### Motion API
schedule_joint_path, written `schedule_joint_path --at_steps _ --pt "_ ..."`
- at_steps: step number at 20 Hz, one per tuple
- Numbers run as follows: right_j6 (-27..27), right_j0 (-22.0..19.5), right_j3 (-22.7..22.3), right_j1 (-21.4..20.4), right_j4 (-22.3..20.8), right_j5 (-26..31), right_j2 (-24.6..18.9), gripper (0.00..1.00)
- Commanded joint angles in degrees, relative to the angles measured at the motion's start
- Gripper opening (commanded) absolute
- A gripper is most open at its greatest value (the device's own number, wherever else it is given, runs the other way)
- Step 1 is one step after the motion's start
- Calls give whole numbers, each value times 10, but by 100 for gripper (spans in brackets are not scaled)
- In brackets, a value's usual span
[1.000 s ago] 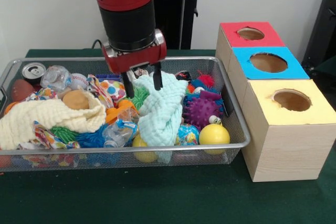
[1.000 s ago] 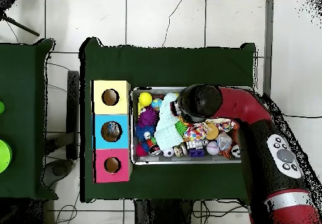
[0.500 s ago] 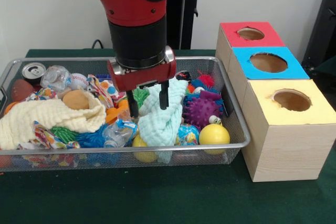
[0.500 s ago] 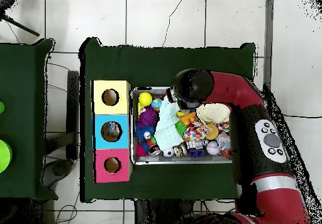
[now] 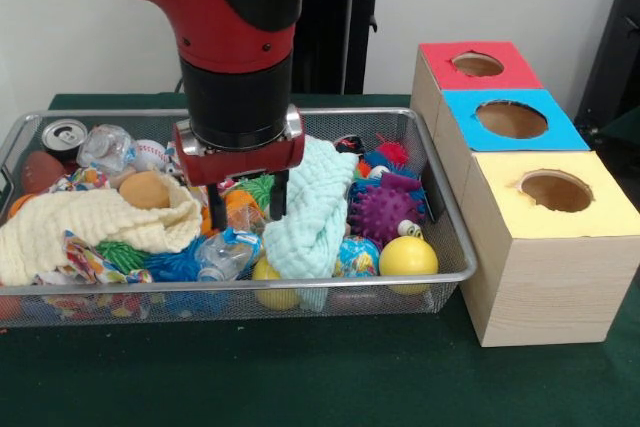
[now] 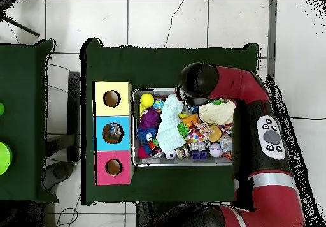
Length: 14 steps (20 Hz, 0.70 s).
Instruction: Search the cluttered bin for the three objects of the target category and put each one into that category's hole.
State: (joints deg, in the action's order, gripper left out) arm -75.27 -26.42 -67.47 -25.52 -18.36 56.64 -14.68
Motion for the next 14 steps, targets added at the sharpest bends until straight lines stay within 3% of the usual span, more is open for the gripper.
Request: schedule_joint_path --at_steps 1,5,14 --pt "-155 -3 -10 7 12 23 61 100" --pt "-177 -6 -69 -24 23 -22 86 100" --pt "-228 0 -148 -33 75 -80 118 100"
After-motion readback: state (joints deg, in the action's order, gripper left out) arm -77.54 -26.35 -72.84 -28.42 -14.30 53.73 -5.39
